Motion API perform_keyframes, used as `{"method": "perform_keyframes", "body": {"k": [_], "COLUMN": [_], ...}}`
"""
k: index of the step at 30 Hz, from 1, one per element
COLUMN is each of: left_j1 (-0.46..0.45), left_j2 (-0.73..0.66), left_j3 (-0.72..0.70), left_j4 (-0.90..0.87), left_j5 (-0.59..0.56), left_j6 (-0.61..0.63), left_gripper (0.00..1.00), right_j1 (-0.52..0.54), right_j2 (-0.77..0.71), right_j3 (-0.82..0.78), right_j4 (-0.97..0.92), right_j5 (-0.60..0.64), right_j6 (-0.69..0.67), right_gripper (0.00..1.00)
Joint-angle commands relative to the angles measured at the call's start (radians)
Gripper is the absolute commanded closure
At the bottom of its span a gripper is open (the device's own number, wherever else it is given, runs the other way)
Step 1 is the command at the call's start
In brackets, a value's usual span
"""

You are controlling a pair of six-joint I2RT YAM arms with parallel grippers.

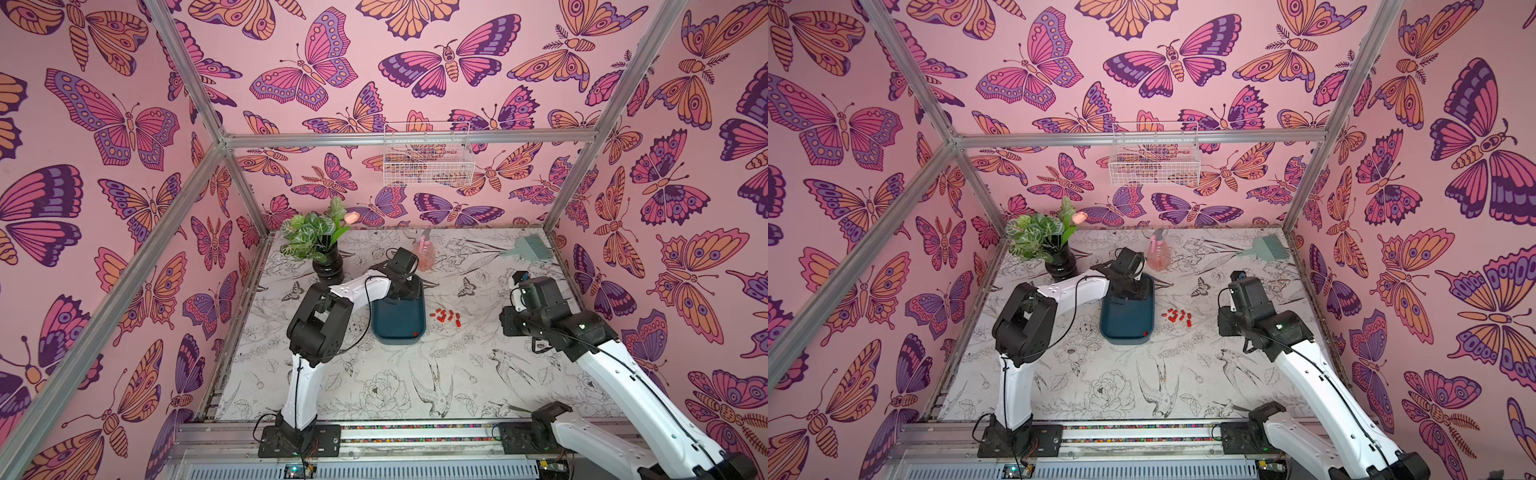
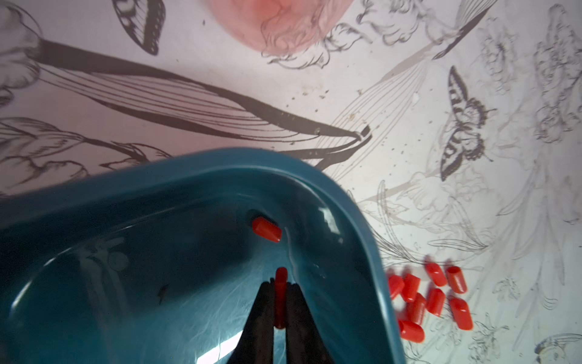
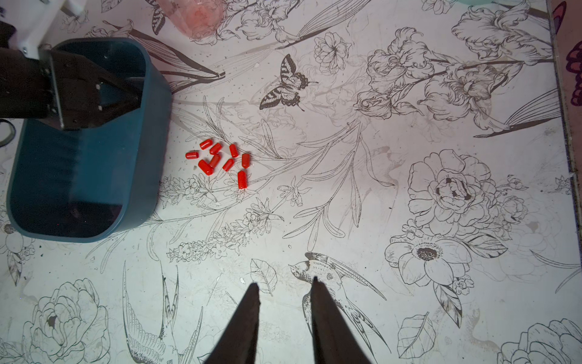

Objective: Take the screw protection sleeves out of the storage box
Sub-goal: Pick up the screw protection sleeve from the storage box, then place the screw protection sleeve at the center of the board.

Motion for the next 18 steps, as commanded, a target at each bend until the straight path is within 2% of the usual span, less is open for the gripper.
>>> {"method": "perform_keyframes", "body": {"k": [1,18], "left_j1": [-0.007,-0.044], "left_j2": [-0.075,-0.278], "left_j3": [-0.037,-0.139], "left_j4": [-0.050,-0.101], "left_j5": [-0.016,0.012], "left_j6": [0.017,-0.003], "left_gripper": [0.88,0.88], "right_j1": [-0.005,-0.005], "right_j2": [-0.004,-0.001], "right_j3": [-0.005,-0.007], "right_j4": [-0.002,-0.001], "right_j5": [-0.004,-0.009], "right_j6": [-0.013,-0.015], "right_gripper": [0.68,0.68]}}
